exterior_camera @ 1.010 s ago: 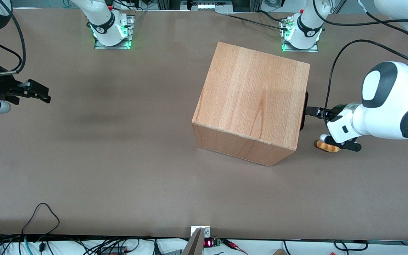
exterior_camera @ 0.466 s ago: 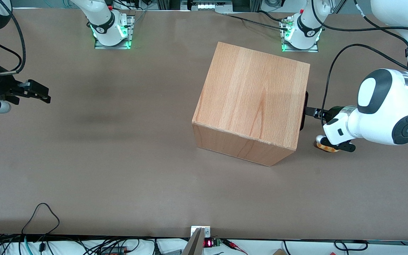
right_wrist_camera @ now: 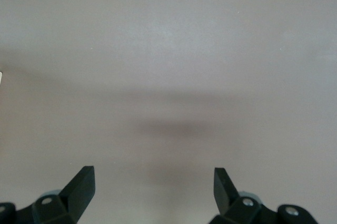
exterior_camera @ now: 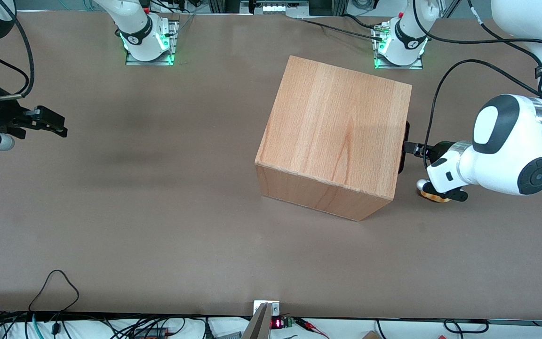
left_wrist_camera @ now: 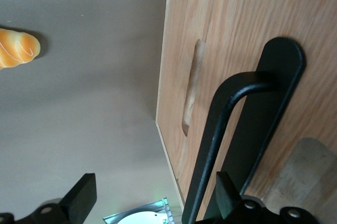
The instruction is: Open top drawer with left arm
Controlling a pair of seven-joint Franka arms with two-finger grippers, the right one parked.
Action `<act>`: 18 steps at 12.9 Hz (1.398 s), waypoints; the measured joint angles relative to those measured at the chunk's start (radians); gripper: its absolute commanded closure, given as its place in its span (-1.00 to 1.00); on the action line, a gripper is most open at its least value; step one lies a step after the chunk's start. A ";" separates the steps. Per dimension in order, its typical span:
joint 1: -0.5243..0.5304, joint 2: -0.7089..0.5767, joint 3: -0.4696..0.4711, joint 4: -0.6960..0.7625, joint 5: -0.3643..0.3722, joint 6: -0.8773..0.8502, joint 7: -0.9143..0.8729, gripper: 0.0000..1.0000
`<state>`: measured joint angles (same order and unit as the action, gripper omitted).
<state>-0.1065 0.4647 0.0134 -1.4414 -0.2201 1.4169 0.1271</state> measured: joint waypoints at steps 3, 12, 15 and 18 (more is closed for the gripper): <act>0.000 0.001 0.000 0.000 0.000 0.000 0.003 -1.00; 0.000 0.008 0.000 0.000 0.000 0.001 0.084 -1.00; -0.002 0.017 0.000 0.001 0.000 0.002 0.098 -1.00; -0.006 0.028 0.000 0.001 0.000 0.011 0.103 -1.00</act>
<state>-0.1124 0.4924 0.0133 -1.4403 -0.2201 1.4276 0.2301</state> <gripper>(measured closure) 0.000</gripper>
